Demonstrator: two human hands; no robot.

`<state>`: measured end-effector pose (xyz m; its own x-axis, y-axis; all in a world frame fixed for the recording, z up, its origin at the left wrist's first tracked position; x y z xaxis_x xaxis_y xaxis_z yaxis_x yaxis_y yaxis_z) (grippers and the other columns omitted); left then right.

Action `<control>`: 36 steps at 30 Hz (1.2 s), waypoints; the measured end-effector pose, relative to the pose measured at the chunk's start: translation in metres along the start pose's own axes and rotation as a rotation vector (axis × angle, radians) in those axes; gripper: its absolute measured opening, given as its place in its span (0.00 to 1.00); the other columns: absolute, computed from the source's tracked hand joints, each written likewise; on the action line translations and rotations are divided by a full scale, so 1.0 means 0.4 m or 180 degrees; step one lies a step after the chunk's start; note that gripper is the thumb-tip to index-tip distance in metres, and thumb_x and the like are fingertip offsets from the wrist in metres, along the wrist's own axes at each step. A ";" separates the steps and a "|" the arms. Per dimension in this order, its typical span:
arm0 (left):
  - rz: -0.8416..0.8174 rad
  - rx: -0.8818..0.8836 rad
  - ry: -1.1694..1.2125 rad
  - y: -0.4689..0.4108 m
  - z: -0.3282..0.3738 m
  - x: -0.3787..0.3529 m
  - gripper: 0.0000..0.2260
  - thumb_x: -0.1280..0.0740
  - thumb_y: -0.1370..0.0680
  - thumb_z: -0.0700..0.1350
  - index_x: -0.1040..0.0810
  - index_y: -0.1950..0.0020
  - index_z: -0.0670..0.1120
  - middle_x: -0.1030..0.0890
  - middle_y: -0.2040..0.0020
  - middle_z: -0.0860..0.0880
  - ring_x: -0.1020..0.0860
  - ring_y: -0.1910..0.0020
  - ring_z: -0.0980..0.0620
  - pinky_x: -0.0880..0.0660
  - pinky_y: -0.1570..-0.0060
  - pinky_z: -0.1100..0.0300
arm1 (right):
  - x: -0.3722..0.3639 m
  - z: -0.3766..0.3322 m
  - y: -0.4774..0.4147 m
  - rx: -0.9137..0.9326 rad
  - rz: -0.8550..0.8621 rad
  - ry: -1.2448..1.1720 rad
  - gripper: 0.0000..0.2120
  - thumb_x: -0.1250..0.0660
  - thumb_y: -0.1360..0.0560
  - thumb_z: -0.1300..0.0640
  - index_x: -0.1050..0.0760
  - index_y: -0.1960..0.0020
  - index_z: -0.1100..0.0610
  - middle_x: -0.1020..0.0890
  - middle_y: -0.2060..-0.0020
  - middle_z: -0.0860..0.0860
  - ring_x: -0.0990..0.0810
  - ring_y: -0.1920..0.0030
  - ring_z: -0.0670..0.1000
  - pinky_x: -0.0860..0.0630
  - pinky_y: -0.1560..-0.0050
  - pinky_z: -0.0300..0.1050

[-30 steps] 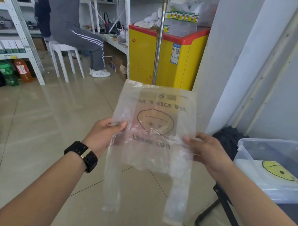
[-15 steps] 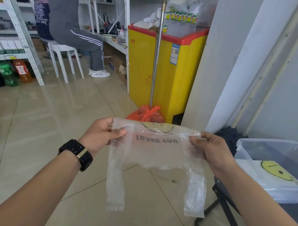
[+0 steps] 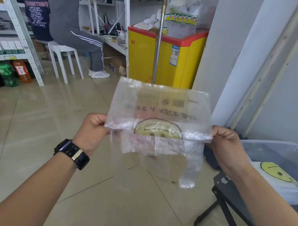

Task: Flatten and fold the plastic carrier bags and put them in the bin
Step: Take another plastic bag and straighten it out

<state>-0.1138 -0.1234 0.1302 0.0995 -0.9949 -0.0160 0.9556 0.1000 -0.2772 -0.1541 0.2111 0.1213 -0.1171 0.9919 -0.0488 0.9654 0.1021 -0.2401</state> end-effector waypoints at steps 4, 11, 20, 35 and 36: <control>0.0123 -0.0210 -0.0490 -0.005 0.024 0.029 0.11 0.24 0.35 0.35 0.13 0.61 0.51 0.13 0.59 0.52 0.16 0.60 0.57 0.21 0.60 0.65 | 0.040 -0.014 -0.007 0.0159 0.0158 0.0174 0.25 0.43 0.24 0.76 0.18 0.69 0.56 0.15 0.63 0.56 0.18 0.61 0.52 0.20 0.58 0.40; 0.0040 -0.0504 -0.0740 0.008 0.045 0.005 0.07 0.24 0.35 0.39 0.13 0.59 0.49 0.14 0.62 0.52 0.17 0.65 0.57 0.22 0.64 0.66 | -0.007 0.038 0.002 -0.0468 -0.0158 -0.0141 0.16 0.46 0.22 0.68 0.19 0.56 0.64 0.18 0.58 0.54 0.24 0.60 0.52 0.24 0.60 0.38; 0.0031 -0.1256 -0.1083 0.037 0.133 -0.029 0.15 0.30 0.28 0.26 0.16 0.55 0.47 0.15 0.60 0.62 0.18 0.60 0.65 0.24 0.61 0.71 | -0.045 0.062 0.006 -0.0882 -0.0363 -0.1367 0.25 0.49 0.17 0.41 0.23 0.40 0.57 0.18 0.38 0.60 0.21 0.38 0.60 0.29 0.35 0.57; -0.0368 -0.0667 -0.1026 0.013 0.064 -0.017 0.25 0.41 0.28 0.19 0.14 0.58 0.46 0.14 0.57 0.51 0.17 0.56 0.56 0.24 0.54 0.68 | -0.004 0.049 0.003 -0.0610 -0.0247 0.0273 0.09 0.22 0.37 0.58 0.13 0.56 0.57 0.13 0.57 0.58 0.16 0.58 0.55 0.17 0.54 0.43; -0.0380 -0.0461 -0.0983 0.013 0.053 -0.017 0.24 0.44 0.27 0.21 0.14 0.55 0.43 0.14 0.57 0.51 0.17 0.57 0.59 0.25 0.56 0.71 | 0.000 0.046 0.001 -0.0600 -0.0215 0.0234 0.08 0.22 0.38 0.60 0.13 0.58 0.56 0.13 0.58 0.57 0.16 0.59 0.55 0.17 0.57 0.43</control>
<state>-0.1037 -0.1159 0.1491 0.0898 -0.9467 0.3095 0.9185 -0.0414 -0.3933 -0.1581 0.2099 0.1035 -0.1723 0.9845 0.0338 0.9832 0.1739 -0.0544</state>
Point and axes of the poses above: each hand's wrist, its own y-axis away from the middle knuckle, its own x-axis out of the back of the hand, z = x × y, the point moved 10 cm from there along -y, towards the middle knuckle
